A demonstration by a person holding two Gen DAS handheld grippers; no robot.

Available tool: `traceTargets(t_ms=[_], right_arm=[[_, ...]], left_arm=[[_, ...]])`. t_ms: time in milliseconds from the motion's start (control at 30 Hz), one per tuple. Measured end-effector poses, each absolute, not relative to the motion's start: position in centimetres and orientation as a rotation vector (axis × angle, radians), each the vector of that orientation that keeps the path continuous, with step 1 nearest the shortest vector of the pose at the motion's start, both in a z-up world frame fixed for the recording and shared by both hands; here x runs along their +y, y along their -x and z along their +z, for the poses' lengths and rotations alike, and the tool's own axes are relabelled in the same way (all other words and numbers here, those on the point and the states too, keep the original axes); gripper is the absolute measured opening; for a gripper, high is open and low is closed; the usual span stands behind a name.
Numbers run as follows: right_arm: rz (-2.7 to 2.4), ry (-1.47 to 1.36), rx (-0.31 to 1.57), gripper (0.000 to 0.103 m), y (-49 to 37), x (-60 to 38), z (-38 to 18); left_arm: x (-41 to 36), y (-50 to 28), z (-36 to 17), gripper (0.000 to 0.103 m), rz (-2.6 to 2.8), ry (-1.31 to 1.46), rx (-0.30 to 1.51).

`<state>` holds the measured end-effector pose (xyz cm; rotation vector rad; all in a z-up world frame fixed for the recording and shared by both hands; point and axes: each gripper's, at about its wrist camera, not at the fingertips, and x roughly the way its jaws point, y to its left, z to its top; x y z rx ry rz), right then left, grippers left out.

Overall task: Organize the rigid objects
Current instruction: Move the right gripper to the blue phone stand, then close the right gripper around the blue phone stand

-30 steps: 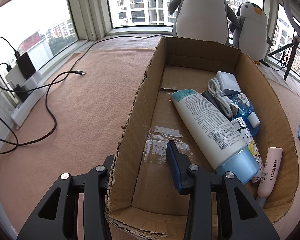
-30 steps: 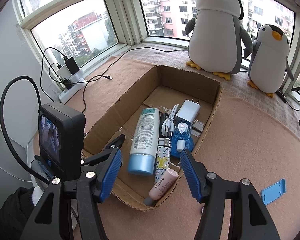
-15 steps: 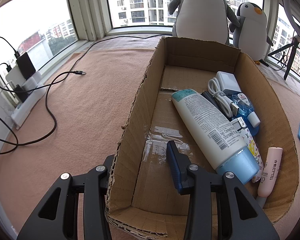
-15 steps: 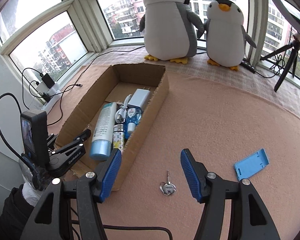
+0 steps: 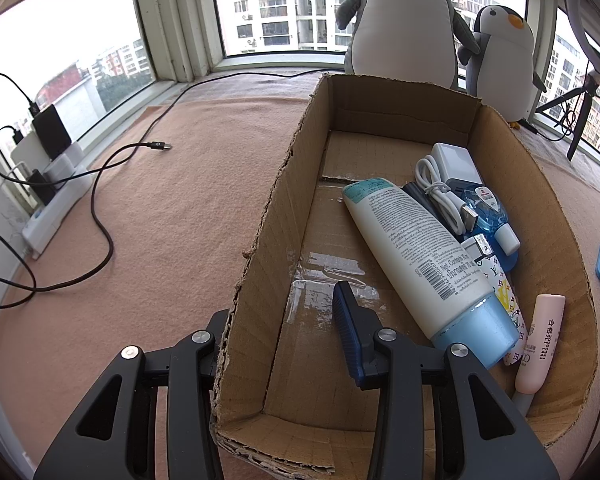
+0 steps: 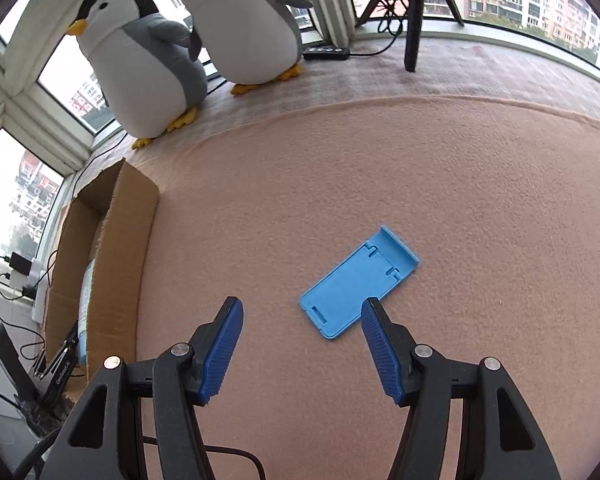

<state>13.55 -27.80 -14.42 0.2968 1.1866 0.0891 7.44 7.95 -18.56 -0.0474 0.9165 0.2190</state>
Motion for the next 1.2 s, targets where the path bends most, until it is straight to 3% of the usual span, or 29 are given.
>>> traceTargets(t_ms=[433,933,1200], right_arm=[[0.057,-0.383,1.248,0.057,-16.9,-29.8,-16.7],[0.165,-0.107,1.222,0.057,-17.7,-24.8,-17.0],[0.122,0.089,1.192,0.039,-15.8,-23.7,-17.2]], left_arm=[[7.9,-7.5,-18.6,0.039,0.219,0.048,0.917],[8.0,-7.4,-18.6,0.039,0.219,0.048,0.916],[8.0,-7.4,-18.6,0.039,0.218,0.047,0.916]])
